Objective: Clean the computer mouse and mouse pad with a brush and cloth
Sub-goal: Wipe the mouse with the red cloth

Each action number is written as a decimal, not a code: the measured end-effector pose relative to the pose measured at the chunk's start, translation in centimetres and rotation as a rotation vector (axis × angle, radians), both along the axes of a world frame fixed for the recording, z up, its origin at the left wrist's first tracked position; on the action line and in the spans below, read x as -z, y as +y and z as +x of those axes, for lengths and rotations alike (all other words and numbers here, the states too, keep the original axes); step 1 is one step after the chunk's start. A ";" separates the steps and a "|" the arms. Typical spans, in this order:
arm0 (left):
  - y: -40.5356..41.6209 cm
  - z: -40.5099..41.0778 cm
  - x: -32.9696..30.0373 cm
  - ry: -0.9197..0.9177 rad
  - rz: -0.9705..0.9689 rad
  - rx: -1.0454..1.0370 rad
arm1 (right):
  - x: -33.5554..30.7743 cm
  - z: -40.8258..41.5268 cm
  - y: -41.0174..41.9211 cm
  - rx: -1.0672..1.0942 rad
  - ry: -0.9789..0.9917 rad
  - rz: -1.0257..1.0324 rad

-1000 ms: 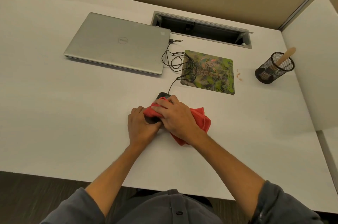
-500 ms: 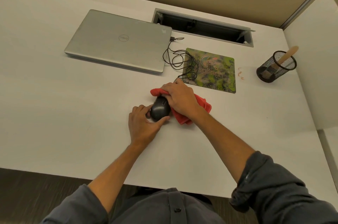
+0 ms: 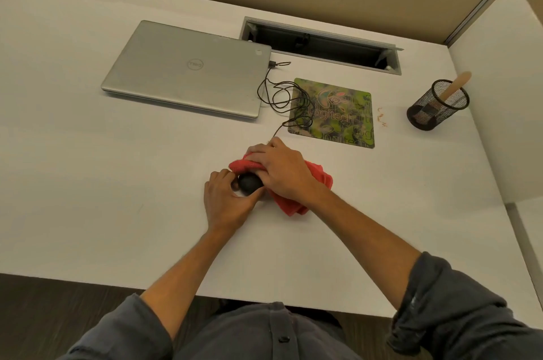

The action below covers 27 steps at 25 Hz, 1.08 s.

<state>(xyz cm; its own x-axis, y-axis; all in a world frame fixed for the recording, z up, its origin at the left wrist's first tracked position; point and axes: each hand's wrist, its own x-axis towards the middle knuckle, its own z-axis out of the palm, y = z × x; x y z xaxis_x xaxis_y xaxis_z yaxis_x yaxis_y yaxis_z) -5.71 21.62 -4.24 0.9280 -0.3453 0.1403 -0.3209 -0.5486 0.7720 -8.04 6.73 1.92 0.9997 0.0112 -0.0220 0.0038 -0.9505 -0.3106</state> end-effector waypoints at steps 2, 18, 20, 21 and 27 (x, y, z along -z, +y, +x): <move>0.1 0.1 0.1 -0.015 0.020 0.003 | 0.4 1.0 -0.4 0.064 -0.001 0.011; 0.0 0.0 0.0 -0.024 0.036 0.011 | 0.9 1.9 -1.5 0.137 -0.004 0.027; 0.1 0.0 0.0 -0.018 0.048 0.005 | 0.6 3.0 -2.1 0.245 0.067 0.000; 0.1 0.0 -0.1 -0.012 0.048 -0.001 | 0.4 3.4 -2.3 0.256 0.086 -0.035; 0.1 0.0 -0.1 0.033 0.024 0.014 | 0.0 0.3 0.1 0.057 -0.091 -0.109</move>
